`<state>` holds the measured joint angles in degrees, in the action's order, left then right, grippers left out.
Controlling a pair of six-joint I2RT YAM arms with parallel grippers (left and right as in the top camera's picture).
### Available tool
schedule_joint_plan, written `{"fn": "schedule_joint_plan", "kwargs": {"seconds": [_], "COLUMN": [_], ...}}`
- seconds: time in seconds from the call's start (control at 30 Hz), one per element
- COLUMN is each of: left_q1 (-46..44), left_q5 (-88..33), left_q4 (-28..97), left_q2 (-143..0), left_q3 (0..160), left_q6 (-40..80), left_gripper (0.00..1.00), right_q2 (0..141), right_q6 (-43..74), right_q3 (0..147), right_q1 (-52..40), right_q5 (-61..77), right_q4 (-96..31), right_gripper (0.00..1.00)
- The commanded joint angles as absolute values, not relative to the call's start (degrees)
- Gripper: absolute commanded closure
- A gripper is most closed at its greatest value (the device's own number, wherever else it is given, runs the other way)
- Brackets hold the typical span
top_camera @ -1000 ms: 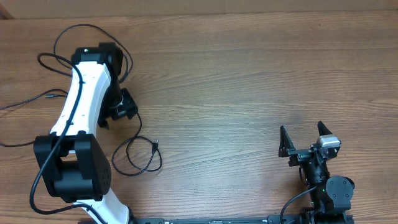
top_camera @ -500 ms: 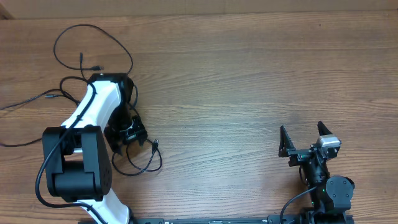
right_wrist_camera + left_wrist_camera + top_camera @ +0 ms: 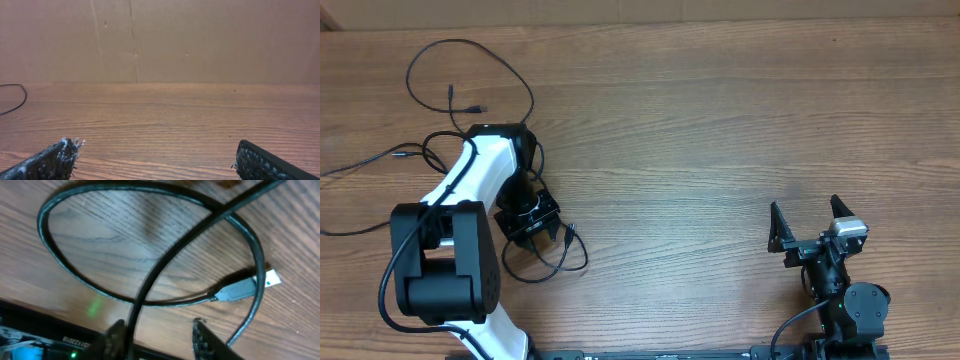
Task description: Untangle cables
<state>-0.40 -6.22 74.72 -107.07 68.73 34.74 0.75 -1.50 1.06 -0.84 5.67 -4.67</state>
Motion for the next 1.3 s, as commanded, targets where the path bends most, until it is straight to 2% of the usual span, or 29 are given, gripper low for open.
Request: {"fn": "schedule_joint_plan", "kwargs": {"seconds": [0.0, 0.1, 0.23, 0.47, 0.63, 0.77, 0.97, 1.07, 1.1, 1.17, 1.2, 1.27], "left_q1": [-1.0, -1.1, -1.1, -0.7, -0.8, -0.9, -0.9, -0.7, -0.7, -0.7, -0.7, -0.7], "left_q5": [-7.1, -7.1, -6.9, -4.9, -4.4, -4.4, 8.1, 8.7, 8.7, 8.7, 8.5, 7.2], "left_q4": [72.7, 69.6, 65.5, 55.7, 57.4, 58.1, 58.4, 57.3, 56.9, 56.5, 56.7, 57.1], "left_q2": [-107.6, -107.6, -107.6, -107.6, -107.6, -107.6, -107.7, -107.7, -107.7, -107.7, -107.7, -107.7], "left_q3": [67.7, 66.9, 66.5, 68.1, 75.0, 77.9, 75.9, 72.6, 71.6, 70.2, 69.9, 69.8], "left_q6": [36.1, 36.1, 36.2, 31.5, 24.2, 23.2, 24.9, 25.7, 26.0, 26.7, 26.9, 26.9], "left_gripper": [0.69, 0.85, 0.96, 0.96, 0.96, 0.96, 0.96, 0.94, 0.89, 0.68, 0.65, 0.65], "right_q2": [0.6, 0.6, 0.6, 0.6, 0.6, 0.6, 0.6, 0.6, 0.6, 0.6, 0.6, 0.6], "right_q6": [-1.8, -1.8, -1.8, -1.8, -1.8, -1.8, -1.8, -1.8, -1.8, -1.8, -1.8, -1.8], "right_q3": [0.5, 0.5, 0.5, 0.5, 0.5, 0.5, 0.5, 0.5, 0.5, 0.5, 0.5, 0.5], "right_q1": [-0.7, -0.7, -0.7, -0.7, -0.7, -0.7, -0.7, -0.7, -0.7, -0.7, -0.7, -0.7], "right_q5": [5.4, 5.4, 5.4, 5.4, 5.4, 5.4, 5.4, 5.4, 5.4, 5.4, 5.4, 5.4], "right_q4": [-4.4, -4.4, -4.4, -4.4, -4.4, -4.4, -4.4, -4.4, -4.4, -4.4, -4.4, -4.4], "right_gripper": [0.00, 0.00, 0.00, 0.00, 0.00, 0.00, 0.00, 0.00, 0.00, 0.00, 0.00, 0.00]}}
